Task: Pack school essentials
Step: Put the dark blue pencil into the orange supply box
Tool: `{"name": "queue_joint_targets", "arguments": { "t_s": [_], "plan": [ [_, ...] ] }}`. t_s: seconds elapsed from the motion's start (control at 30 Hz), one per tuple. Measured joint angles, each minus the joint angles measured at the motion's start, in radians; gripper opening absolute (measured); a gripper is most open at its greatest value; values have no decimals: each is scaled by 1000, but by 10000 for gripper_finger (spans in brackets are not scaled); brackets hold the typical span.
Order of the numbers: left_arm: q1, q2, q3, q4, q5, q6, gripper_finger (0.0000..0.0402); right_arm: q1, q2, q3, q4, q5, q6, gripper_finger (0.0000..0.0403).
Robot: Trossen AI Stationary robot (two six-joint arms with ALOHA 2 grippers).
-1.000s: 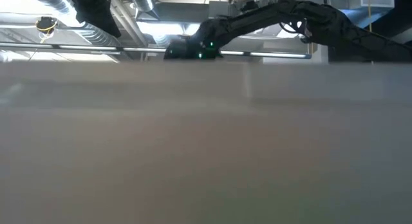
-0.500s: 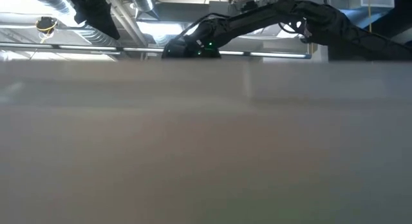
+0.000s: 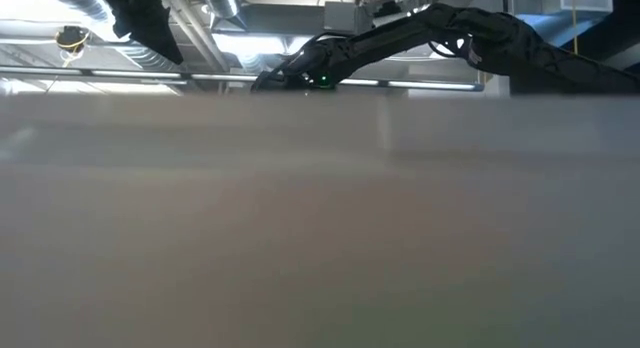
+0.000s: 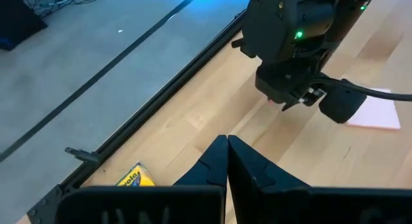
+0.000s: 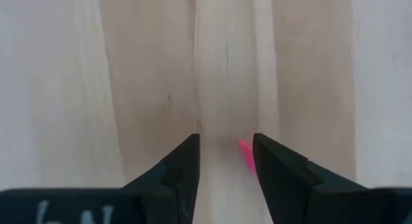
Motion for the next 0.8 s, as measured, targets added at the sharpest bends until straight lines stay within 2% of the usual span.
{"name": "queue_joint_targets", "arguments": {
  "t_s": [0.23,0.8],
  "plan": [
    [0,0,0,-8,0,10,0,-3,0,3,-72,3,-30,142],
    [0,0,0,-18,0,5,0,-7,-19,6,-102,3,-65,142]
  ]
}}
